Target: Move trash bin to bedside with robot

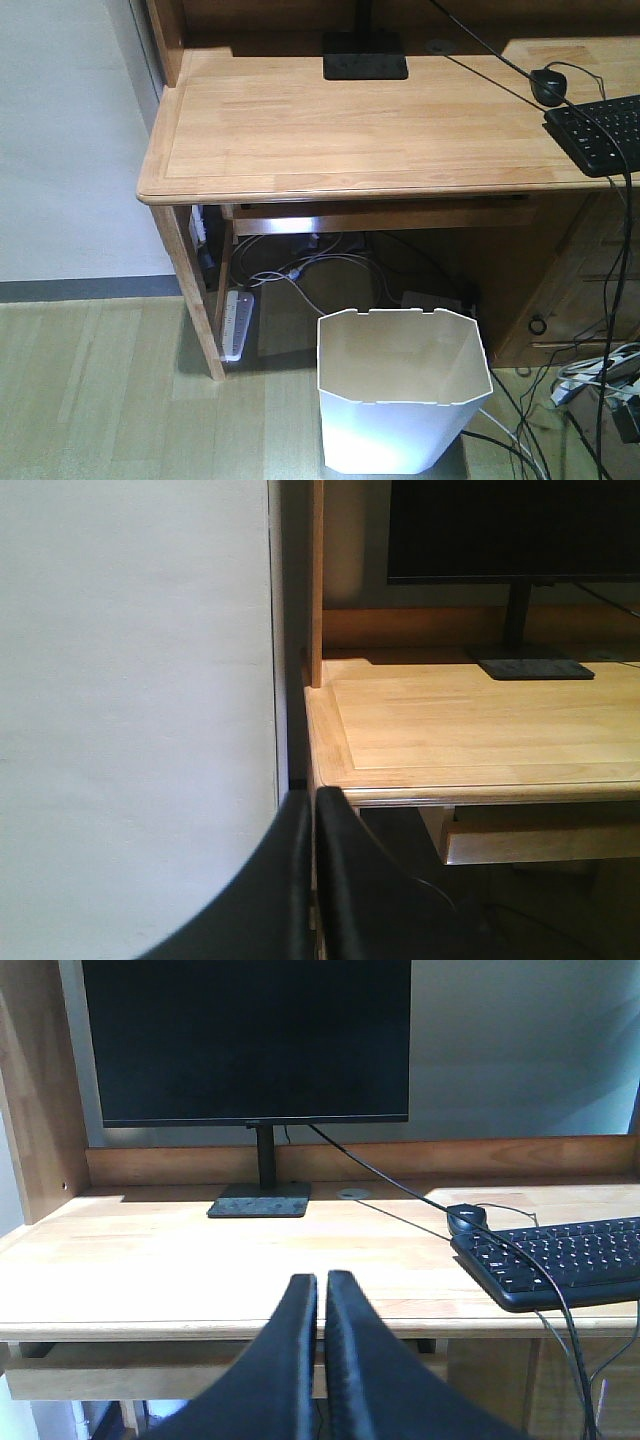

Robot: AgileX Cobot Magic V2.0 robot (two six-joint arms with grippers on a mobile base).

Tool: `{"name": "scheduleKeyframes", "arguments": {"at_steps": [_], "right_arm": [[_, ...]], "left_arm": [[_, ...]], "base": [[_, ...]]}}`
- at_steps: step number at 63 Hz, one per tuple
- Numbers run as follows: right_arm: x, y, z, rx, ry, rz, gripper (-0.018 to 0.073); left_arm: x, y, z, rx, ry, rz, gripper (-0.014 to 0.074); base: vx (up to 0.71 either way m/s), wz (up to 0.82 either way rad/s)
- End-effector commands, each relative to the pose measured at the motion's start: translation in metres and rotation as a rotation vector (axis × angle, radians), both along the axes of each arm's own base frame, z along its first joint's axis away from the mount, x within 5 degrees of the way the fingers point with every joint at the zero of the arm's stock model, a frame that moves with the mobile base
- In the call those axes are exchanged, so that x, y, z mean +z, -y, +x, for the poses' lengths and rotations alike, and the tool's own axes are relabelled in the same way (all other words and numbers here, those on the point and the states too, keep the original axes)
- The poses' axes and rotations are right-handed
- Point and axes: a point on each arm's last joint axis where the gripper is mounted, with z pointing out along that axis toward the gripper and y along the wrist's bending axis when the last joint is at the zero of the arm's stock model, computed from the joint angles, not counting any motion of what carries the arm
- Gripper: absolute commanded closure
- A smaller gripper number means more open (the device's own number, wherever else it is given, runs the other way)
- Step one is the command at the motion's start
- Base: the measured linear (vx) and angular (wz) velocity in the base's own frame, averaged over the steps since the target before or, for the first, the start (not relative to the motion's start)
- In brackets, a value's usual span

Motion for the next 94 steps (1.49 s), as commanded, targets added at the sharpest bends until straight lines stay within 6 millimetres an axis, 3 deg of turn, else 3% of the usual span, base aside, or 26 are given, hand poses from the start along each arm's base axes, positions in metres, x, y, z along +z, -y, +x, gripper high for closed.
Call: {"name": "scheduleKeyframes", "arguments": {"at_steps": [1,60,76,87,94], "right_arm": [[0.001,0.0,-0.001,-0.001,0.067,-0.001,0.0562],[0.005,0.0,-0.001,0.001,0.103,0.001,0.0562],[0.034,-0.001,-0.006,0.006,0.234,0.006,0.0562],[0.064,0.0,0.003,-0.003,0.114,-0.005,0.0562],[0.081,0.0,0.018,-0.01,-0.024,-0.015,0.0562]], "left_arm": [[-0.002,0.0,0.001,-0.002,0.053,-0.017,0.0602],[-0.002,0.0,0.001,-0.002,0.053,-0.017,0.0602],[-0.002,0.0,0.001,-0.002,0.053,-0.017,0.0602],[-0.002,0.0,0.001,-0.002,0.053,-0.017,0.0602],[-0.002,0.0,0.001,-0.002,0.053,-0.017,0.0602]], "base": [[0.0,0.0],[0.0,0.0],[0.0,0.0],[0.0,0.0],[0.0,0.0]]}}
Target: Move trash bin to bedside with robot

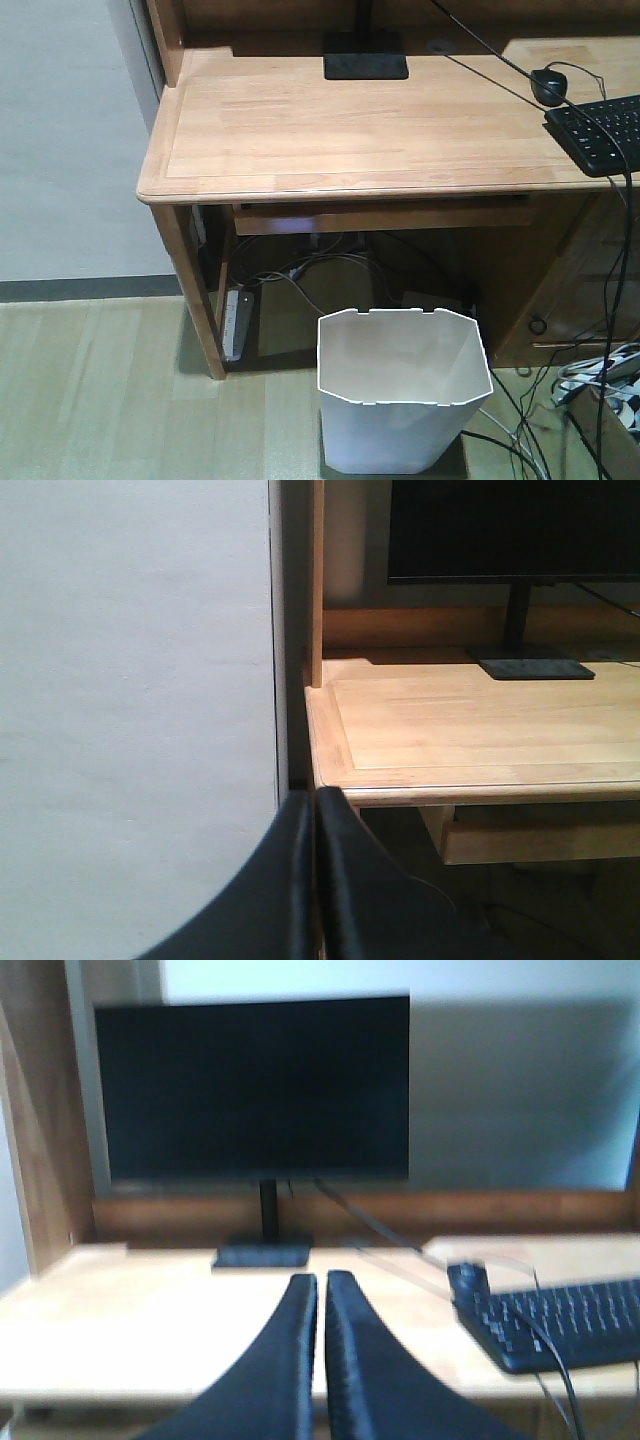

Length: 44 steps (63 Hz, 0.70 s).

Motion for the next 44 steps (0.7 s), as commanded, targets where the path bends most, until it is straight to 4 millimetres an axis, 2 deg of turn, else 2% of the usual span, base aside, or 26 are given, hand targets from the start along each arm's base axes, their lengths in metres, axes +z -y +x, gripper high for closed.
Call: {"name": "scheduleKeyframes", "arguments": {"at_steps": [1,8,19,31,44], "right_arm": [[0.029,0.0,0.012,-0.008,-0.041,-0.016,0.0562],[0.039,0.0,0.029,-0.016,-0.232,-0.012,0.0562],[0.035,0.0,0.047,-0.024,-0.481,-0.014,0.0562],[0.025,-0.001,0.059,-0.025,-0.564,0.001,0.0562],[0.021,-0.001,0.063,-0.029,-0.597,-0.017,0.0547]], "left_arm": [[-0.002,0.0,0.001,-0.002,0.053,-0.017,0.0602],[-0.002,0.0,0.001,-0.002,0.053,-0.017,0.0602],[-0.002,0.0,0.001,-0.002,0.053,-0.017,0.0602],[-0.002,0.0,0.001,-0.002,0.053,-0.017,0.0602],[-0.002,0.0,0.001,-0.002,0.053,-0.017,0.0602]], "base": [[0.0,0.0],[0.0,0.0],[0.0,0.0],[0.0,0.0],[0.0,0.0]]}}
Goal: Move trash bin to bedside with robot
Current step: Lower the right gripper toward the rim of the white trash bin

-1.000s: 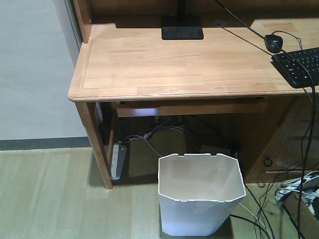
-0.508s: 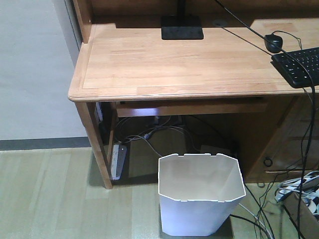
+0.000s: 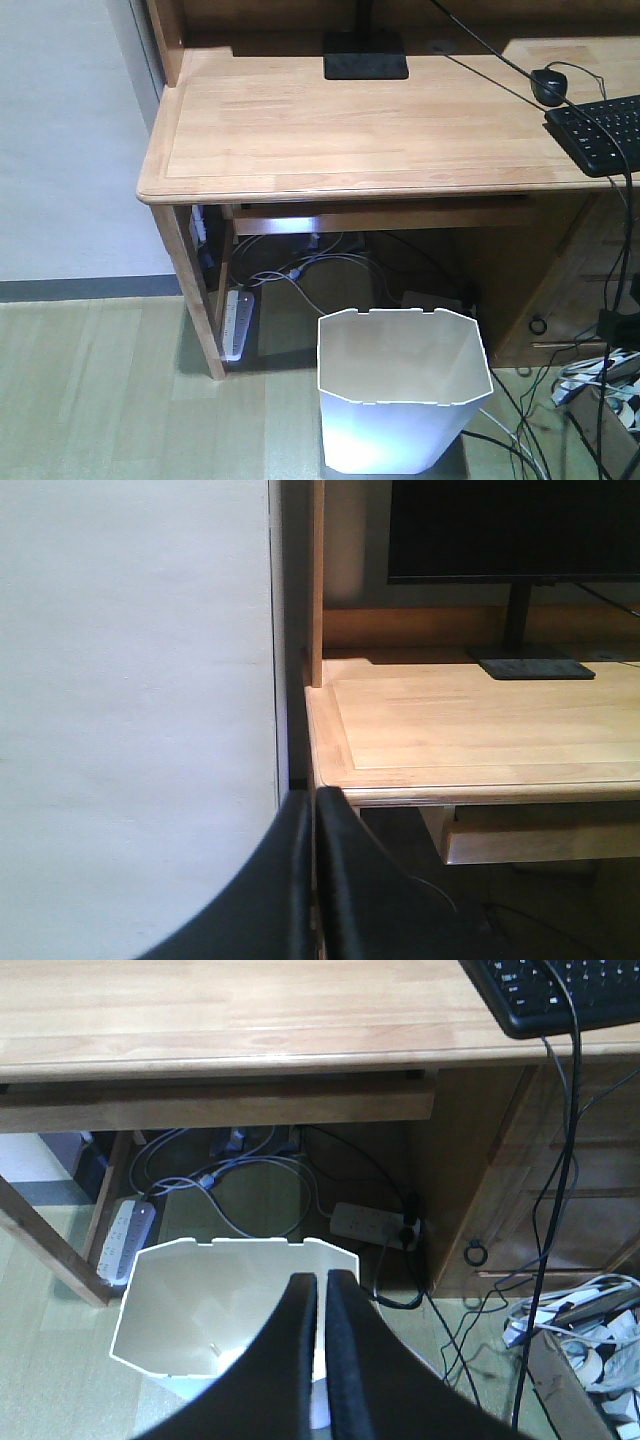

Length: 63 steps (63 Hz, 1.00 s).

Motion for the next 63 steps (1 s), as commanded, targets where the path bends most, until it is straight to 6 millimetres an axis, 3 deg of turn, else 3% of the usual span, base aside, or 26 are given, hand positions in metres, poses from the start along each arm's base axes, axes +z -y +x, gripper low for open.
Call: {"name": "scheduleKeyframes", "arguments": {"at_steps": [1,12,35,42,63], "right_arm": [[0.0135,0.0006,0.0073,-0.002,0.074,-0.008,0.0543],[0.0097,0.0008,0.0097,-0.003,0.025,-0.013,0.0449],[0.0069,0.0007,0.0112,0.0,0.001,-0.017,0.001],[0.0071,0.0007,0.0114,0.0,0.006,-0.017,-0.003],[0.0076,-0.0009,0.0138,-0.004,0.005,0.015,-0.0024]], "left_arm": [[-0.0024,0.0002,0.0006,-0.002,0.053,-0.017,0.0602],[-0.0024,0.0002,0.0006,-0.002,0.053,-0.017,0.0602],[-0.0024,0.0002,0.0006,-0.002,0.053,-0.017,0.0602],[-0.0024,0.0002,0.0006,-0.002,0.053,-0.017,0.0602],[-0.0024,0.0002,0.0006,-0.002,0.053,-0.017,0.0602]], "base": [[0.0,0.0],[0.0,0.0],[0.0,0.0],[0.0,0.0],[0.0,0.0]]}}
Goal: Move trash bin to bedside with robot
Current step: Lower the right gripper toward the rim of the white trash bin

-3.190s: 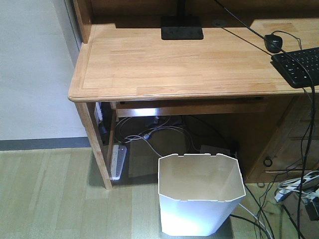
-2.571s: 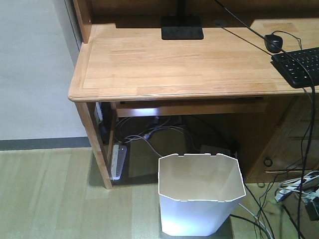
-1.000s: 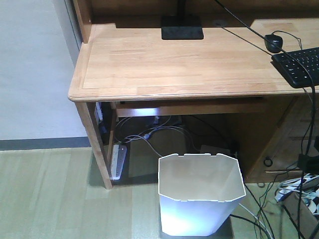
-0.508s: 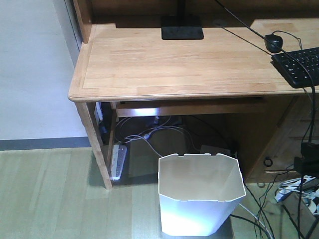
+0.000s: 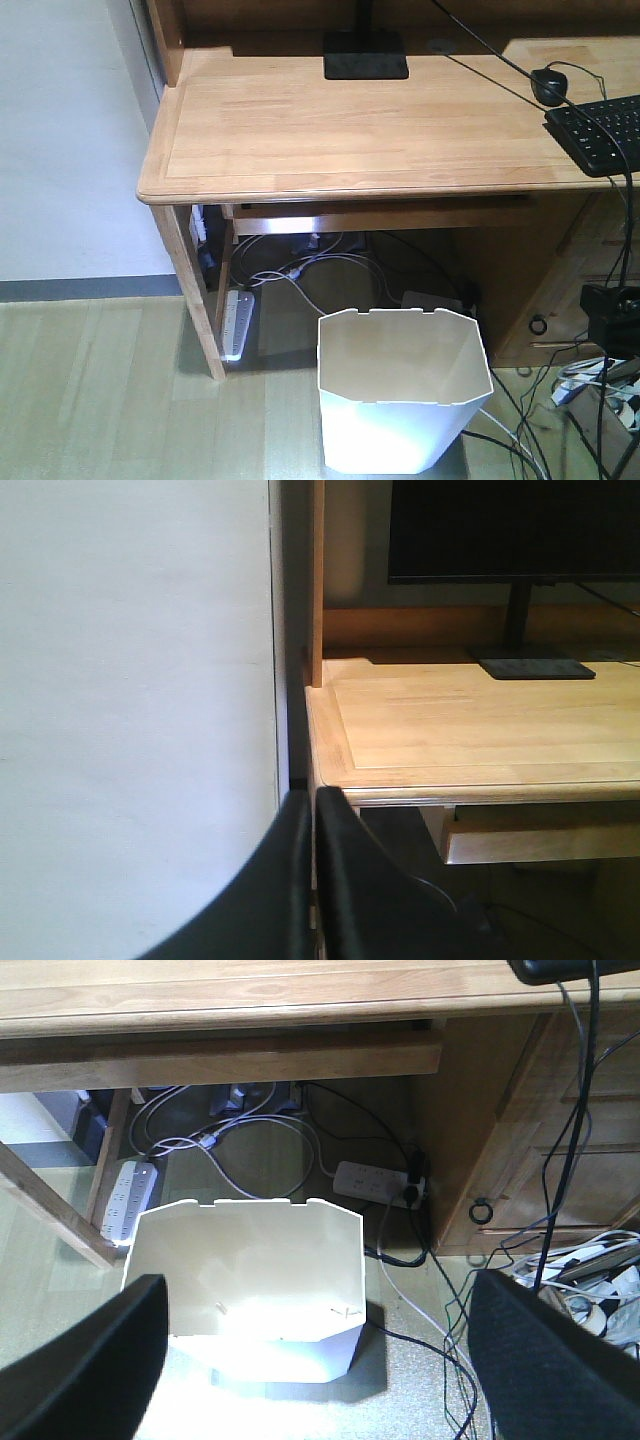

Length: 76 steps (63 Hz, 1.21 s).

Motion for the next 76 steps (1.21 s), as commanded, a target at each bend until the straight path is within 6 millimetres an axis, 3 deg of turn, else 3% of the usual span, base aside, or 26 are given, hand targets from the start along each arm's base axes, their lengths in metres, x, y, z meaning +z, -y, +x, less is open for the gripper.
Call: {"name": "scheduleKeyframes", "arguments": {"at_steps": [1,23,40,46,58,76], "right_arm": [[0.015,0.0,0.01,0.0,0.082,0.002,-0.0024],[0.012,-0.002,0.069,0.008,-0.145,-0.02,-0.0024],[-0.013,0.002,0.123,0.038,-0.279,-0.058,-0.0024],[-0.028,0.005,0.141,0.058,-0.323,-0.059,-0.0024],[-0.077,0.019,0.171,0.082,-0.417,-0.069,-0.0024],[-0.166,0.049,0.188,0.065,-0.558,-0.077,-0.0024]], "left_arm": [[-0.002,0.0,0.001,-0.002,0.053,-0.017,0.0602],[-0.002,0.0,0.001,-0.002,0.053,-0.017,0.0602],[-0.002,0.0,0.001,-0.002,0.053,-0.017,0.0602],[-0.002,0.0,0.001,-0.002,0.053,-0.017,0.0602],[-0.002,0.0,0.001,-0.002,0.053,-0.017,0.0602],[-0.002,0.0,0.001,-0.002,0.053,-0.017,0.0602]], "base": [[0.0,0.0],[0.0,0.0],[0.0,0.0],[0.0,0.0],[0.0,0.0],[0.0,0.0]]}}
